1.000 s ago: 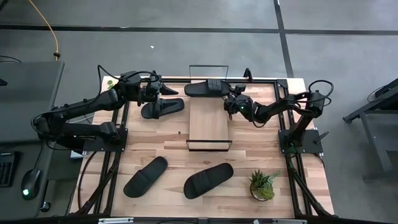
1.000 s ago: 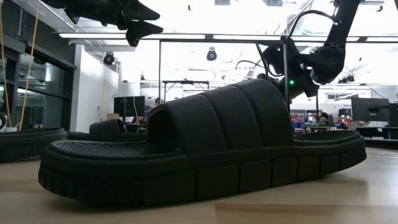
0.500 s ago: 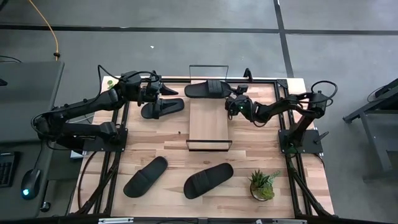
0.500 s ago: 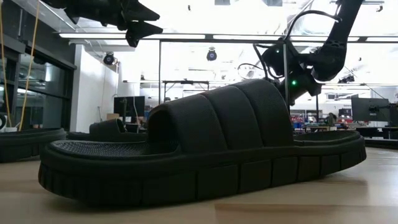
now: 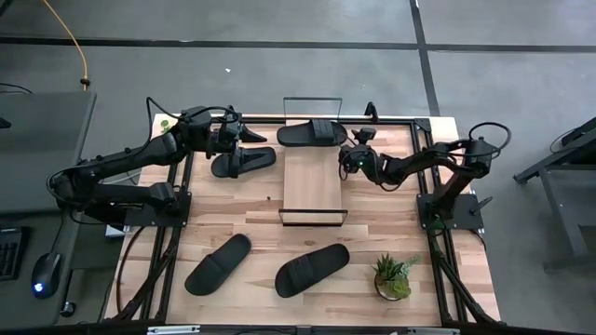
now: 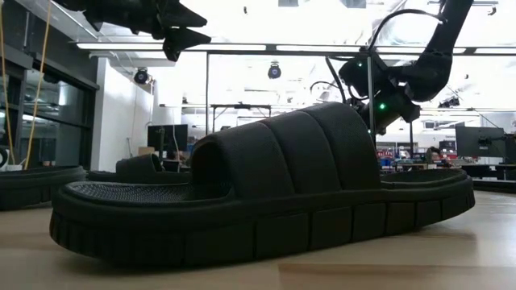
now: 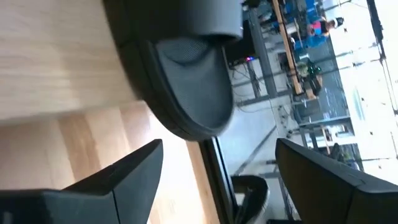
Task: Pick and place slides into the shelf
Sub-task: Put the black slide on the shelf
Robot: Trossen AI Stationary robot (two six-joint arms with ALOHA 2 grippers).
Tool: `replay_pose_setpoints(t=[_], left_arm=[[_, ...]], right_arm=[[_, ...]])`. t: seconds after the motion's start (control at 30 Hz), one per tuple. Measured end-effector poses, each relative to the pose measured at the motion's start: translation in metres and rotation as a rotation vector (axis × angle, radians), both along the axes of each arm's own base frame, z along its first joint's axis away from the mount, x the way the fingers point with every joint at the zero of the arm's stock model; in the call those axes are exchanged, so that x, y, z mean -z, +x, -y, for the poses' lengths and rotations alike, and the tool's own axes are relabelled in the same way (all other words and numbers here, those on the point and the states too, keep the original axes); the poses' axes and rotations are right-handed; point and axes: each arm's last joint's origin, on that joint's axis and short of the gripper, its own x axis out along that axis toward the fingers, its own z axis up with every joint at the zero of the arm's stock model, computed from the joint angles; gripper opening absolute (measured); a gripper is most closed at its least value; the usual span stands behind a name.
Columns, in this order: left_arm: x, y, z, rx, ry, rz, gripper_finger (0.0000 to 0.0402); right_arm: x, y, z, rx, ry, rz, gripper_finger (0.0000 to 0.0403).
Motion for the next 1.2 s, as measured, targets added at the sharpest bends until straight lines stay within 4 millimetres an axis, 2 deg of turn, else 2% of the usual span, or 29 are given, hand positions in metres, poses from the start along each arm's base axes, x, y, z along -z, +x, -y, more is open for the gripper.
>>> replay_pose_setpoints(t=[0.17, 0.33, 0.53, 1.2], left_arm=[[0.0, 0.0, 0.0, 0.0, -0.002, -0.003, 0.0211], [0.0, 0.0, 0.0, 0.0, -0.002, -0.003, 0.0211], [0.0, 0.0, 0.0, -0.001, 0.002, 0.002, 0.0211], [0.0, 0.0, 0.0, -0.002, -0.002, -0.003, 0.0211]], right_arm=[[-0.015, -0.005, -0.006, -0.015, 0.045, 0.045, 0.03], [-0.03, -0.007, -0.011, -0.143, 0.146, 0.154, 0.03], [-0.038, 0.004, -0.01, -0.217, 0.202, 0.225, 0.03], [-0.03, 0.051, 0.009, -0.235, 0.245, 0.221, 0.03]])
